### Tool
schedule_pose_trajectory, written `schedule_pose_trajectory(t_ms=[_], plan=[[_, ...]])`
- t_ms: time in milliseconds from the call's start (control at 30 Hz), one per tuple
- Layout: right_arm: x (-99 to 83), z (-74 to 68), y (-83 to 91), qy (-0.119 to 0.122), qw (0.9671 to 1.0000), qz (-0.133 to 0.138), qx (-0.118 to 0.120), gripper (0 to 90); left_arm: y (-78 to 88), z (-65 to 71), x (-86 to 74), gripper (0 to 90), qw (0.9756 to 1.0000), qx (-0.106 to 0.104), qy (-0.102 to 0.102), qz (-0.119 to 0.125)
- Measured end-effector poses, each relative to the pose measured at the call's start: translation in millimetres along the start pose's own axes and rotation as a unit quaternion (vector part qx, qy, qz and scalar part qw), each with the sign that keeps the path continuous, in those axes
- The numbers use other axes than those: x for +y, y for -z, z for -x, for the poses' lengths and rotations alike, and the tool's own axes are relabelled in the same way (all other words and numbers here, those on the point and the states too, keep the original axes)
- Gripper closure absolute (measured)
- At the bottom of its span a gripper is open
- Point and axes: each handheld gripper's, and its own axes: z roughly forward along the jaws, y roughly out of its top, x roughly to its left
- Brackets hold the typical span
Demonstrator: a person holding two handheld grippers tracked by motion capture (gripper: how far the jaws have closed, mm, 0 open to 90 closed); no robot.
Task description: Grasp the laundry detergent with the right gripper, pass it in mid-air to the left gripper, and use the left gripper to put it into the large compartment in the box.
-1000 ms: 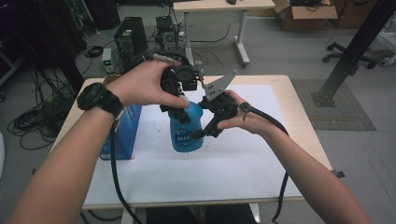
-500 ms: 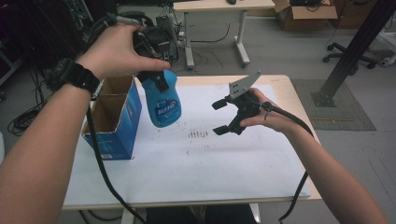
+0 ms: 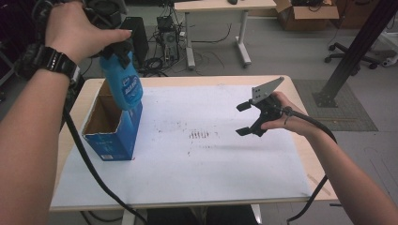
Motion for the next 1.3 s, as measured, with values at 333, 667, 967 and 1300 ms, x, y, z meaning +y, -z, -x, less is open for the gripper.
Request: schedule_pose_trajectory(t_ms=[333,667,967,1300], plan=[[-17.8,5.4,7.3,-0.014,0.9998,-0.007,-0.012,6.8,-6.1,-38.3,-13.5,38.1,0.9958,0.004,0.091,-0.009],[-28.0,5.7,10.8,-0.022,0.9996,-0.010,-0.014,6.8,-34.2,-51.3,-22.3,38.1,0.9918,0.009,0.125,-0.026],[-30.9,3.5,12.5,-0.021,0.9996,-0.010,-0.014,7.0,-67.6,-53.5,-30.7,38.1,0.9901,0.003,0.135,-0.036],[-31.3,1.6,14.1,-0.021,0.9996,-0.011,-0.014,7.1,-110.0,-56.3,-44.5,38.1,0.9884,-0.003,0.143,-0.052]])
